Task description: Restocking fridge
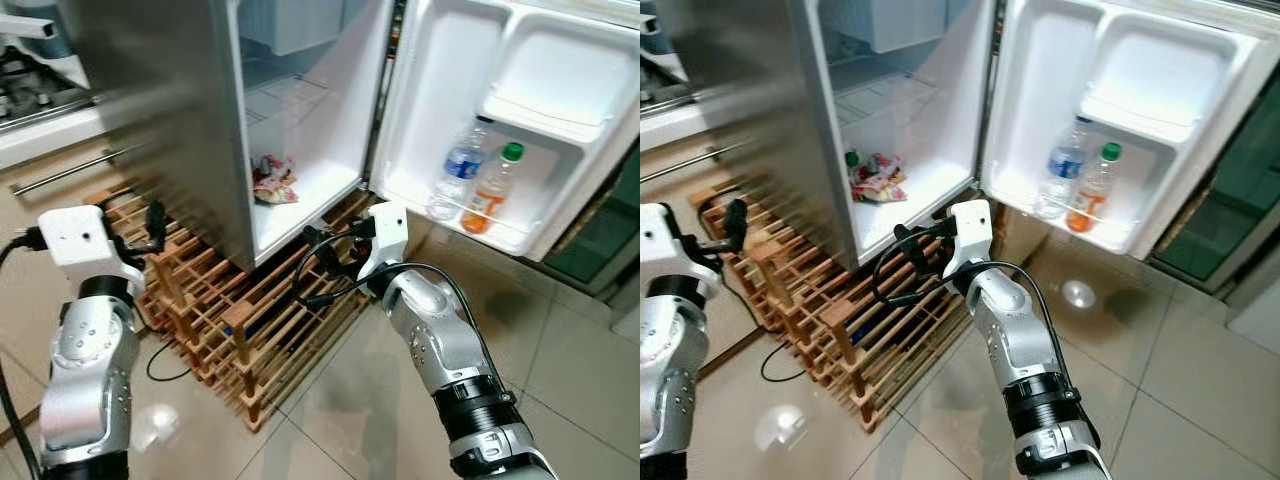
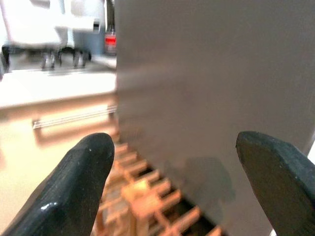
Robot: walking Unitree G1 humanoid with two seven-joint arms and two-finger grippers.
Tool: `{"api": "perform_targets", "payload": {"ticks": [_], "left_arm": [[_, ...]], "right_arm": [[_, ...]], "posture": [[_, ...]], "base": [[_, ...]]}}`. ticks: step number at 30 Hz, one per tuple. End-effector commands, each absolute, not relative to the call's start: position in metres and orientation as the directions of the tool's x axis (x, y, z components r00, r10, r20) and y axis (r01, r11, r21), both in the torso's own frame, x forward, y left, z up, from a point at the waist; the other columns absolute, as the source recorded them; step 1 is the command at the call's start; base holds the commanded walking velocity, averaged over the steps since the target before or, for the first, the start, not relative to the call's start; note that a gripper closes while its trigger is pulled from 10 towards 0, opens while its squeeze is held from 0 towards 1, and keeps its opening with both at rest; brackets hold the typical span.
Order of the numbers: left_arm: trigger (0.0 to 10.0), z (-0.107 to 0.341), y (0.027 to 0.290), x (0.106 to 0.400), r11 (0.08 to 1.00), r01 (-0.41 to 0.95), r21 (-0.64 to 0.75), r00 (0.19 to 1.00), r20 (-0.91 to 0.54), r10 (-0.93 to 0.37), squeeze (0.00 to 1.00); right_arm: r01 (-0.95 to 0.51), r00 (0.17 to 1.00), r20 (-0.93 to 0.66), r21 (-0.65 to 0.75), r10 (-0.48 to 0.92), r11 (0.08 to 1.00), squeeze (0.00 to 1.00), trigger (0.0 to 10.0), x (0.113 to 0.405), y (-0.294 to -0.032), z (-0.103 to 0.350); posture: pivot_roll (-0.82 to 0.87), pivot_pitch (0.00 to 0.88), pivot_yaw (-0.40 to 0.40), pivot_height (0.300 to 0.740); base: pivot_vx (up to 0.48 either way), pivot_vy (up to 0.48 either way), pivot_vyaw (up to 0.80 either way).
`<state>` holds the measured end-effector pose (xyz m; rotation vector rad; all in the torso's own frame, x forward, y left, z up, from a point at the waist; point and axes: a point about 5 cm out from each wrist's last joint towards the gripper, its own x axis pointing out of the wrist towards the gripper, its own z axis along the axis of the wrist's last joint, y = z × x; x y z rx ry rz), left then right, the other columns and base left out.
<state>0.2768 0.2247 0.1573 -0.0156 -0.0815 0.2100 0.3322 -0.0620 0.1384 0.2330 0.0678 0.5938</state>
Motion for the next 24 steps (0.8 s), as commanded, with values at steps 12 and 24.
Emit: {"api": "perform_targets", "payload": {"ticks": [12,24], "left_arm": [[10.0,0.114,0.187,0.276,0.97,-0.177,-0.166,0.984,-0.06,0.17,0.0],[10.0,0.118,0.182,0.274,0.971,-0.191,-0.146,0.982,-0.04,0.187,0.0]], "right_arm": [[-0.406,0.908,-0.026,0.188,0.417,0.895,0.0,10.0,0.334,-0.111,0.13],[-0.429,0.894,-0.061,0.167,0.443,0.888,0.0,10.0,0.331,-0.112,0.119]], "posture": [[-0.05,0.0,-0.022,0.74],[0.0,0.0,-0.054,0.74]], "base": [[0.0,0.196,0.58],[0.0,0.039,0.58]]}}
